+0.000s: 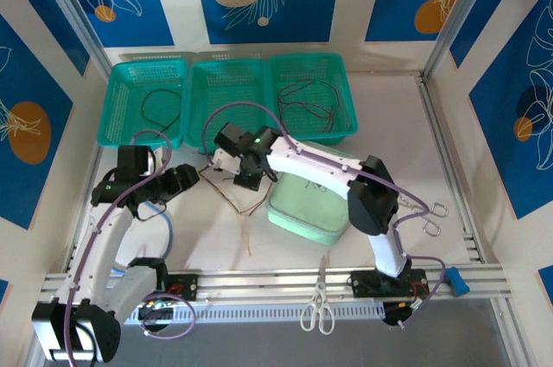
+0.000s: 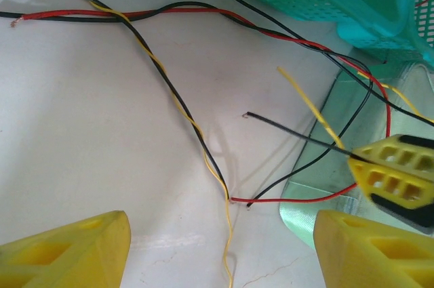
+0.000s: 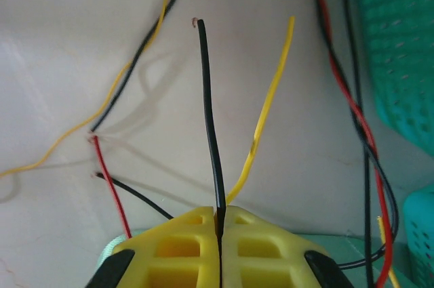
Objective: Untangle the cables
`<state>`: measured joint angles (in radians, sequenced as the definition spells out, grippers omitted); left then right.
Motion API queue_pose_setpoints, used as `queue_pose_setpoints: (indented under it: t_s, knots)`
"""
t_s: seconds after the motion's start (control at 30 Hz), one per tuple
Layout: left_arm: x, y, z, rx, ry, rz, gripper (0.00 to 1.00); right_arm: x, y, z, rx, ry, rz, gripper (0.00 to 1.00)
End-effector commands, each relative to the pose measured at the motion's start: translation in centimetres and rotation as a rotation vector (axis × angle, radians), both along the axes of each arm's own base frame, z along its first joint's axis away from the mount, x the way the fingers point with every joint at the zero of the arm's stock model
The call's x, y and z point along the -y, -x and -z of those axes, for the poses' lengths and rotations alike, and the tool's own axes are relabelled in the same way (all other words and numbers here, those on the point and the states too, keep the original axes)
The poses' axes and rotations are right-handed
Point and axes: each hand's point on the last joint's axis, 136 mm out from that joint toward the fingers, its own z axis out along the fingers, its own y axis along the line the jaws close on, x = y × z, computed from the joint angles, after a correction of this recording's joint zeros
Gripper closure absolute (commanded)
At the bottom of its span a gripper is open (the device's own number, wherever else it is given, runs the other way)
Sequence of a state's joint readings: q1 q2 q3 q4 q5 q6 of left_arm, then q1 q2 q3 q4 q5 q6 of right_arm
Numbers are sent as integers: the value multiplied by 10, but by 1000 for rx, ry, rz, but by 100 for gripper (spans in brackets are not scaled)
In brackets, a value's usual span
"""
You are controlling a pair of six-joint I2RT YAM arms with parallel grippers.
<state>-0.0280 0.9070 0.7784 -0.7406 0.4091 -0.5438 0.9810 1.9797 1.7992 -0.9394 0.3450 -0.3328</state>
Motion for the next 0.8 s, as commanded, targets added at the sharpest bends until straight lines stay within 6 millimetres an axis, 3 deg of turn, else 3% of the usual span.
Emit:
queue_pose_setpoints:
  t_s: [0.0,0.27,0.37,0.5,0.77]
  knots:
    - [6,-10,-30,84,47,21,29,-17,7,-76,14,-277,-5,100]
    - [17,-28,-92,221,114,57,29,-16,12,-160,-181,-744,40,100]
    - [20,-33,-109,258,142,63,29,-12,12,-182,-219,-854,38,100]
    - [23,-38,-120,284,165,64,29,-9,14,-214,-267,-974,23,100]
    - [24,-39,-119,294,178,70,31,-1,26,-290,-402,-1259,-82,100]
